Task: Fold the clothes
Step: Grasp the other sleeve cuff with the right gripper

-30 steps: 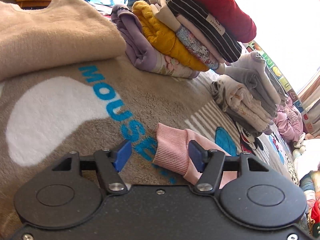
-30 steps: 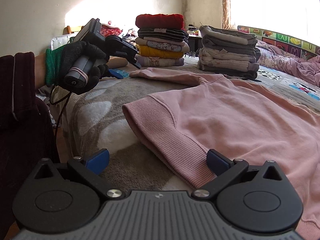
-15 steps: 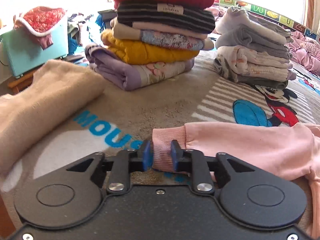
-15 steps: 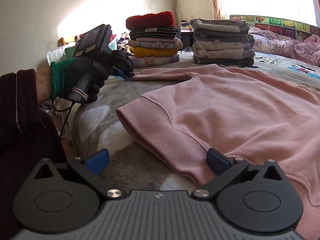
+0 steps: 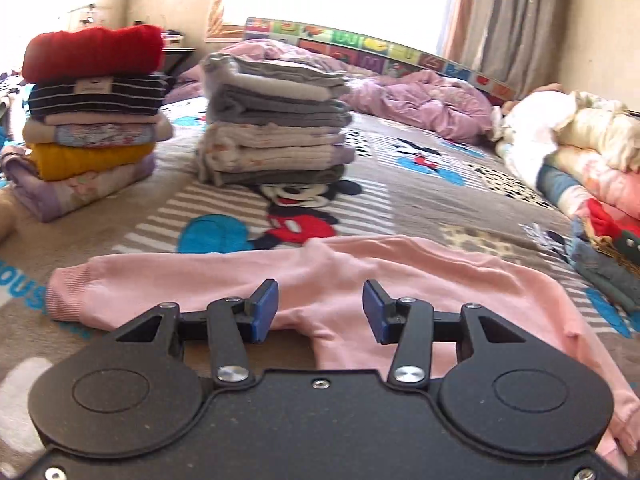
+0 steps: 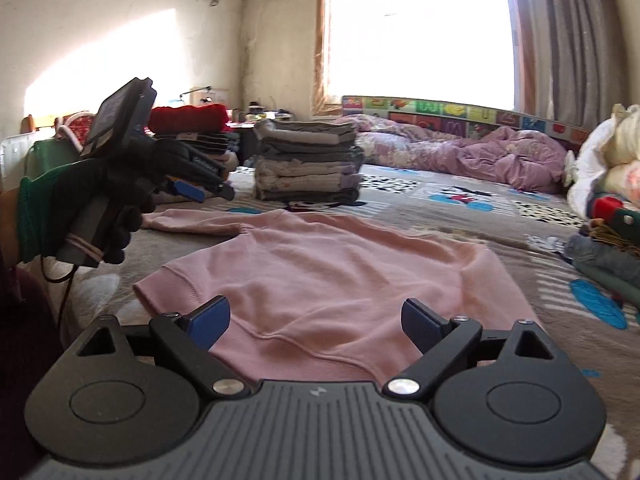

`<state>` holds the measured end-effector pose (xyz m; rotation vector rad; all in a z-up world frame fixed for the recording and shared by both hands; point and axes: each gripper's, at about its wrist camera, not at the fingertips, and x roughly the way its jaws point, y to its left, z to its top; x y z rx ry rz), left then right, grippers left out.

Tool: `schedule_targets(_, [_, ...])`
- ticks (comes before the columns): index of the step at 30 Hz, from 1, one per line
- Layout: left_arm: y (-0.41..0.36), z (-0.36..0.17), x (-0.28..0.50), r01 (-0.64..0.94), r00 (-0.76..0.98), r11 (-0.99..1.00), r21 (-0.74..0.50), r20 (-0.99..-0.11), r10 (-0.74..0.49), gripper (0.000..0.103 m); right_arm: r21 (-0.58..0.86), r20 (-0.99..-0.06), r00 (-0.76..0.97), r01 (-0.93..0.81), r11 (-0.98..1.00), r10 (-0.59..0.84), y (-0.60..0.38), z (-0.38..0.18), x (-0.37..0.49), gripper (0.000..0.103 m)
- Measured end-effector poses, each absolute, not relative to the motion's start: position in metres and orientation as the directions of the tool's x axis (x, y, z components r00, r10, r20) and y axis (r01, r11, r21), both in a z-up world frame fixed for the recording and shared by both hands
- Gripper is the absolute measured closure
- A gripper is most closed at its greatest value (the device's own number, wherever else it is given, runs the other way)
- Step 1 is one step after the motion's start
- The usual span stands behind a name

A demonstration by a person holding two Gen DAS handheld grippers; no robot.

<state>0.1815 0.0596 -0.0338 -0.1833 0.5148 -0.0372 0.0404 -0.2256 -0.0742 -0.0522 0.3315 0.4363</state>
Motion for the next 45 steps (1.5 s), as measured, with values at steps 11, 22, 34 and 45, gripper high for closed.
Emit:
schedule_targets(11, [-0.028, -0.038, 0.197, 0.178, 0.828, 0.963, -0.201, -0.498, -0.257, 0.055, 0.587, -0.416, 0.884, 0.083, 0.806, 0.212, -0.362, -0.124, 0.057, 0.034])
schedule_targets(22, [-0.033, -0.061, 0.206, 0.192, 0.795, 0.965, -0.180, -0.548, -0.260, 0.055, 0.663, -0.432, 0.851, 0.076, 0.745, 0.298, -0.357, -0.142, 0.088, 0.073])
schedule_targets(34, [-0.032, -0.071, 0.207, 0.212, 0.770, 0.961, -0.179, -0.575, -0.277, 0.054, 0.546, -0.344, 0.916, 0.018, 0.838, 0.204, -0.391, -0.089, 0.123, 0.096])
schedule_targets(45, [-0.039, -0.074, 0.212, 0.244, 0.756, 0.952, -0.186, -0.578, -0.307, 0.054, 0.423, -0.297, 0.950, 0.040, 0.905, 0.097, -0.438, -0.040, 0.178, 0.096])
